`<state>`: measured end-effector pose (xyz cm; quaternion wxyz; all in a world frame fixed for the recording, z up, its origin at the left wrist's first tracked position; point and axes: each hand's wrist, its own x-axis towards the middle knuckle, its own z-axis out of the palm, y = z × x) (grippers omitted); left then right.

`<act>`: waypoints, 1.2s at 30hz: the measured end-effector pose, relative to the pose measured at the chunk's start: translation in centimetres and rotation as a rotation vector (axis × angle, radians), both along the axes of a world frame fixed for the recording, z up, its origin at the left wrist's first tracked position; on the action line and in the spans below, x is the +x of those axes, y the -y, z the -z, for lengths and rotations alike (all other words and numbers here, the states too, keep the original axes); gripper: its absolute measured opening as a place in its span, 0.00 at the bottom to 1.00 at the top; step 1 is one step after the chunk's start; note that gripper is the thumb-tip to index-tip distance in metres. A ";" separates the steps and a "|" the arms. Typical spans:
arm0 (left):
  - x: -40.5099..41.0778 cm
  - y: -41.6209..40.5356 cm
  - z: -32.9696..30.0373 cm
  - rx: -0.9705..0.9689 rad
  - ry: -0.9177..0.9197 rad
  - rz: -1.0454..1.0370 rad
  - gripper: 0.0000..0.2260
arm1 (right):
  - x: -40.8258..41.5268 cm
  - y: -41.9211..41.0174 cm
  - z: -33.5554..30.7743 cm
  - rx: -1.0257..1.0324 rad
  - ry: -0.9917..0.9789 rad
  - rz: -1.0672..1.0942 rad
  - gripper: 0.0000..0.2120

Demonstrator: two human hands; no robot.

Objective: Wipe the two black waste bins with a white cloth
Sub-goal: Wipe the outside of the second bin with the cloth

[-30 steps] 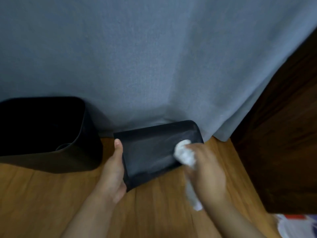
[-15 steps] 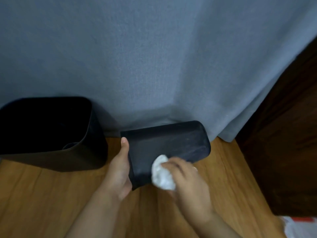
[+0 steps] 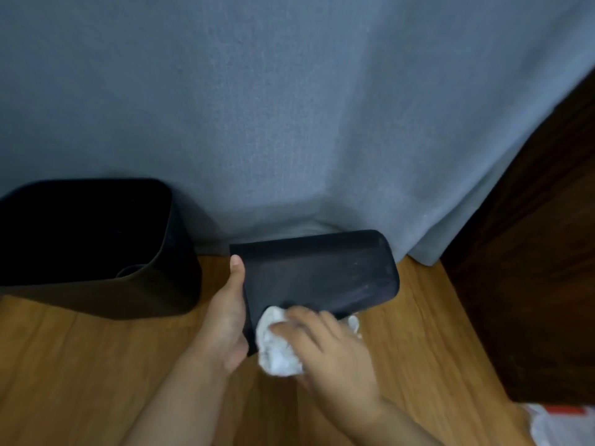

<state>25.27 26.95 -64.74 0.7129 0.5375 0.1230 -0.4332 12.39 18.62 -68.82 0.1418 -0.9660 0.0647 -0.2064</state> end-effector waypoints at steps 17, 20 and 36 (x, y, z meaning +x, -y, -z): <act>-0.2 0.7 0.1 0.082 0.010 -0.076 0.26 | 2.6 6.7 -5.8 0.525 -0.027 0.412 0.37; -0.1 0.8 -0.1 0.065 -0.033 -0.100 0.23 | 3.4 6.0 -5.4 0.499 -0.197 0.247 0.37; -0.4 0.5 -0.1 0.093 0.028 -0.058 0.25 | 0.5 9.6 -12.8 0.129 0.213 0.581 0.13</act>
